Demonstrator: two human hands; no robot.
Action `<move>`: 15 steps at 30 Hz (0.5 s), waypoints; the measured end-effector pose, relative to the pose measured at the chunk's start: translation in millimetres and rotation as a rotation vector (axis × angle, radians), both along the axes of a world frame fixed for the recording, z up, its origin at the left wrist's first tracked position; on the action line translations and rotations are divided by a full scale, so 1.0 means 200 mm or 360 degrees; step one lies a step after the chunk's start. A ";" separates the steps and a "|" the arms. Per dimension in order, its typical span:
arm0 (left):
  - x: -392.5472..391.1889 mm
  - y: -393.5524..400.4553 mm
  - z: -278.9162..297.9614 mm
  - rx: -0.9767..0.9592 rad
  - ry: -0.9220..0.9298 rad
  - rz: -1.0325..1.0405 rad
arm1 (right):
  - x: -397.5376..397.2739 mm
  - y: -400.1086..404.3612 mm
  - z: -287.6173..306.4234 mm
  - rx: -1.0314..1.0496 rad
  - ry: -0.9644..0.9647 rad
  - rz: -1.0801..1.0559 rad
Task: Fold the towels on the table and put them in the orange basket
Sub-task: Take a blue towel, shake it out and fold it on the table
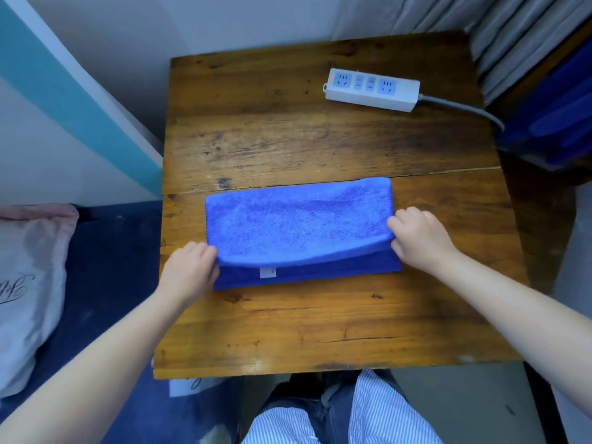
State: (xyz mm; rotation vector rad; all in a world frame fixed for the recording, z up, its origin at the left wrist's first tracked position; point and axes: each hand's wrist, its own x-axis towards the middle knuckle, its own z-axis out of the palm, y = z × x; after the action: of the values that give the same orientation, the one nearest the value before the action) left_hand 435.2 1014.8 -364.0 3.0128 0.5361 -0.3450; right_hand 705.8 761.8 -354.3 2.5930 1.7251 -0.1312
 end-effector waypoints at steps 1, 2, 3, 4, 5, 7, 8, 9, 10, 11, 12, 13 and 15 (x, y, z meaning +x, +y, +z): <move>0.04 0.04 0.04 -0.0008 -0.0087 0.0061 | 0.04 0.05 0.03 0.0030 -0.0008 -0.0018; 0.09 0.09 0.09 0.0013 -0.0197 0.0099 | 0.08 0.12 0.08 0.0063 -0.0031 -0.0041; 0.15 0.13 0.13 0.0031 -0.0306 0.0143 | 0.12 0.19 0.12 0.0138 -0.0047 -0.0108; 0.20 0.18 0.18 0.0070 -0.0424 0.0195 | 0.17 0.26 0.17 0.0235 -0.0061 -0.0238; 0.26 0.21 0.22 0.0099 -0.0530 0.0280 | 0.22 0.31 0.21 0.0348 -0.0089 -0.0391; 0.34 0.27 0.29 0.0128 -0.0676 0.0464 | 0.30 0.38 0.27 0.0476 -0.0087 -0.0693; 0.37 0.28 0.31 0.0125 -0.0718 0.0534 | 0.31 0.39 0.29 0.0513 -0.0078 -0.0783; 0.38 0.28 0.32 0.0131 -0.0740 0.0574 | 0.31 0.39 0.30 0.0574 -0.0087 -0.0801; 0.37 0.28 0.31 0.0141 -0.0742 0.0563 | 0.29 0.38 0.29 0.0645 -0.0112 -0.0749; 0.34 0.27 0.30 0.0152 -0.0738 0.0503 | 0.26 0.34 0.28 0.0705 -0.0159 -0.0651; 0.31 0.26 0.29 0.0156 -0.0721 0.0407 | 0.23 0.29 0.25 0.0736 -0.0207 -0.0542; 0.26 0.24 0.26 0.0153 -0.0691 0.0283 | 0.20 0.23 0.22 0.0730 -0.0246 -0.0434; 0.16 0.18 0.19 0.0160 -0.0566 -0.0001 | 0.15 0.09 0.13 0.0594 -0.0268 -0.0236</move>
State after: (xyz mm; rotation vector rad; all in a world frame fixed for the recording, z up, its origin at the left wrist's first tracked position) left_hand 467.3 1050.7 -325.3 3.0634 0.5322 0.2225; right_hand 735.6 779.7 -327.4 2.8818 1.6303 0.4360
